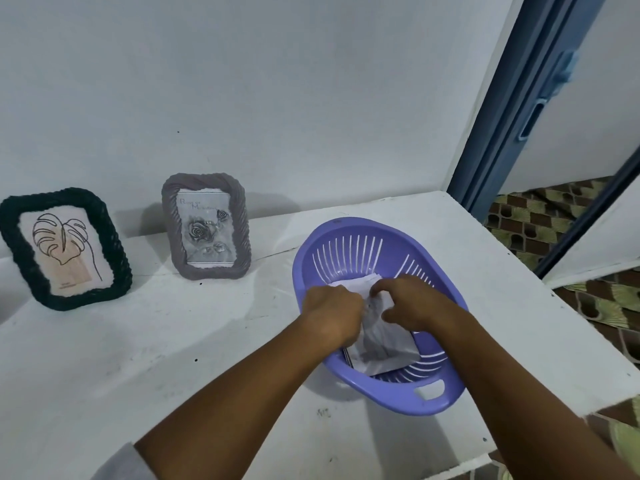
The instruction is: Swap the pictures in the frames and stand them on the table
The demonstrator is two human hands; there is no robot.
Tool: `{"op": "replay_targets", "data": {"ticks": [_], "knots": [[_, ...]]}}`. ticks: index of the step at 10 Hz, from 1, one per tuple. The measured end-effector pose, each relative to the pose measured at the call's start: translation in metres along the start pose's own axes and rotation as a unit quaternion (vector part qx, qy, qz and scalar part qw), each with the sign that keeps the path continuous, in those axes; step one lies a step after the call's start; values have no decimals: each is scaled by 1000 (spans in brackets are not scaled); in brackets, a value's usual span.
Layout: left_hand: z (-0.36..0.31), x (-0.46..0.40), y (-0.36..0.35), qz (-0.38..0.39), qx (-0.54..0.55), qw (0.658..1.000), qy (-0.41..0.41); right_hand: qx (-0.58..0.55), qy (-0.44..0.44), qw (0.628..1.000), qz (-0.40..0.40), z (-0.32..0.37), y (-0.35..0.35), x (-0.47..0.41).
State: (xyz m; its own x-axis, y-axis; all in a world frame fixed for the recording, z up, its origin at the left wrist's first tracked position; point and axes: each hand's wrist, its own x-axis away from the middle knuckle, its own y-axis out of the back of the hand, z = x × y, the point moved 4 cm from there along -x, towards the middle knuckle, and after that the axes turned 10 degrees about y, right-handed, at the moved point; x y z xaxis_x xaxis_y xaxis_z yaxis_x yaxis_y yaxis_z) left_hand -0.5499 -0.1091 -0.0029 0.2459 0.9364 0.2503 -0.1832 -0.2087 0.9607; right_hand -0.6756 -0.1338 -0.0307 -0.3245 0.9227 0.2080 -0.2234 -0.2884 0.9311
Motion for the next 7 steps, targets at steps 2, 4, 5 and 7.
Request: {"op": "replay_targets", "data": {"ticks": [2,4,5,7], "knots": [[11,7,-10,8,-27,1000,5,1,19,1000,4,12,-8,-5],[29,15,-10,2,38,999,14,-3,25,1000,2,26,-13,-12],[40,26,-3,-43,161,986,-19,-4,33,999,-13,32,-9,-11],[104,94,-24,-296,349,886,-70,-69,98,991,-64,55,40,8]]}}
